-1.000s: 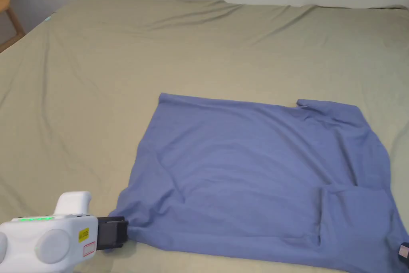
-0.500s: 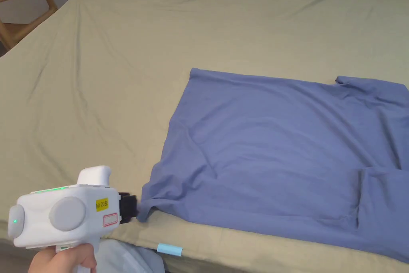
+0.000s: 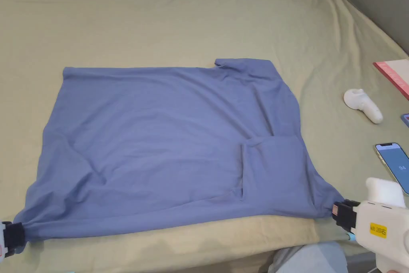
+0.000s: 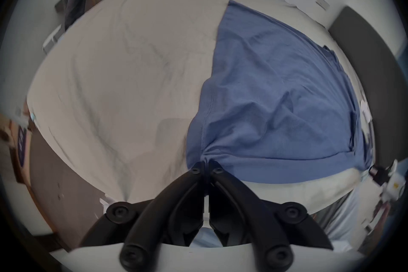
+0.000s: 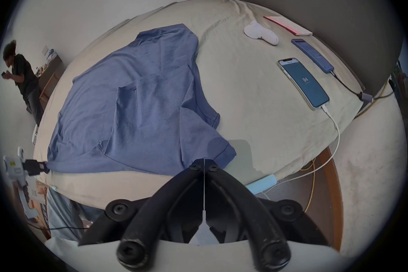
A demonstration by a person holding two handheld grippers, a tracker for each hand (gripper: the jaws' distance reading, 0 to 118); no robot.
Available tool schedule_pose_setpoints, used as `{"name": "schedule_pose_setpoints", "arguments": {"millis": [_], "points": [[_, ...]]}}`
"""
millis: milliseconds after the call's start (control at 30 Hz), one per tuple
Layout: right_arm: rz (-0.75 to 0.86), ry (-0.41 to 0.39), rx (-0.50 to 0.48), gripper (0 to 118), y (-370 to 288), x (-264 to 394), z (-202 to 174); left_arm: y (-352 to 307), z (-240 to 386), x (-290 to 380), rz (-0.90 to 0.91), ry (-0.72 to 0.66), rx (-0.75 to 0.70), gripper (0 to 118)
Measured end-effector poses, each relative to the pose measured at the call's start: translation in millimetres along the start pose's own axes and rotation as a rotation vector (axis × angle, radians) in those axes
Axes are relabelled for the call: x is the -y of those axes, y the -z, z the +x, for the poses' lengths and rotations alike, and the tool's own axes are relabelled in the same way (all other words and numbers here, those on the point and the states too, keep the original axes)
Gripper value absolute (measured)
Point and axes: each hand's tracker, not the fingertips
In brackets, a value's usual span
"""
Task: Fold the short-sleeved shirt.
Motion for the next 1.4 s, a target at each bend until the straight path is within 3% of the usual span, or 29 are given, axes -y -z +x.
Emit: {"name": "schedule_pose_setpoints", "arguments": {"millis": [33, 67, 133, 200, 233, 267, 333, 367, 400, 467, 733, 1000, 1033, 1400], "points": [[0.006, -0.023, 0.007, 80, 2.1, -0.4, -1.4, -7.1, 4.4, 0.3, 0.004, -0.003, 0.000, 1], [-0.005, -0.038, 0.000, 117, 4.8, -0.9, -5.7, -9.9, 5.1, -1.3, 0.002, -0.003, 0.013, 1], [-0.040, -0.064, -0.044, 118, 10.6, -1.1, -13.7, -15.0, 9.5, -2.1, -0.001, 0.001, 0.012, 1], [-0.052, -0.067, -0.027, 118, 25.4, -2.3, -15.2, -14.6, 5.1, -4.0, -0.011, 0.003, 0.025, 1], [-0.057, -0.066, -0.025, 113, 32.9, -3.0, -13.9, -15.5, 4.8, -4.2, -0.010, 0.002, 0.025, 1], [-0.076, -0.057, -0.021, 78, 39.3, -3.7, -13.3, -16.0, 3.8, -4.9, -0.009, 0.000, 0.025, 1], [-0.069, -0.027, -0.057, 38, 42.7, -1.9, -9.7, -15.0, 7.1, -5.2, -0.014, -0.004, 0.012, 1], [-0.080, -0.034, -0.041, 38, 41.2, -4.9, -8.2, -16.5, 6.6, -5.3, -0.012, -0.008, 0.012, 1], [-0.073, -0.021, -0.041, 3, 40.0, -1.3, -7.0, -17.9, 5.4, -5.8, -0.013, -0.010, 0.017, 1], [-0.108, -0.022, -0.081, 3, 35.9, -1.7, -3.4, -15.9, -0.3, -7.2, -0.014, -0.016, 0.017, 1], [-0.032, -0.008, -0.085, 3, 14.7, -43.4, -6.0, -15.3, -10.1, -45.7, 0.034, -0.001, 0.034, 1], [0.013, -0.057, -0.064, 3, 41.3, -129.6, -38.8, 1.9, 9.3, -127.0, 0.090, 0.036, 0.057, 1], [0.008, -0.054, -0.055, 3, 28.4, -139.6, -56.4, 6.6, 10.3, -137.9, 0.096, 0.035, 0.059, 1], [-0.115, -0.020, 0.024, 3, 128.1, -207.7, -76.9, 87.5, 41.3, -212.0, 0.020, 0.035, 0.022, 1]]}}
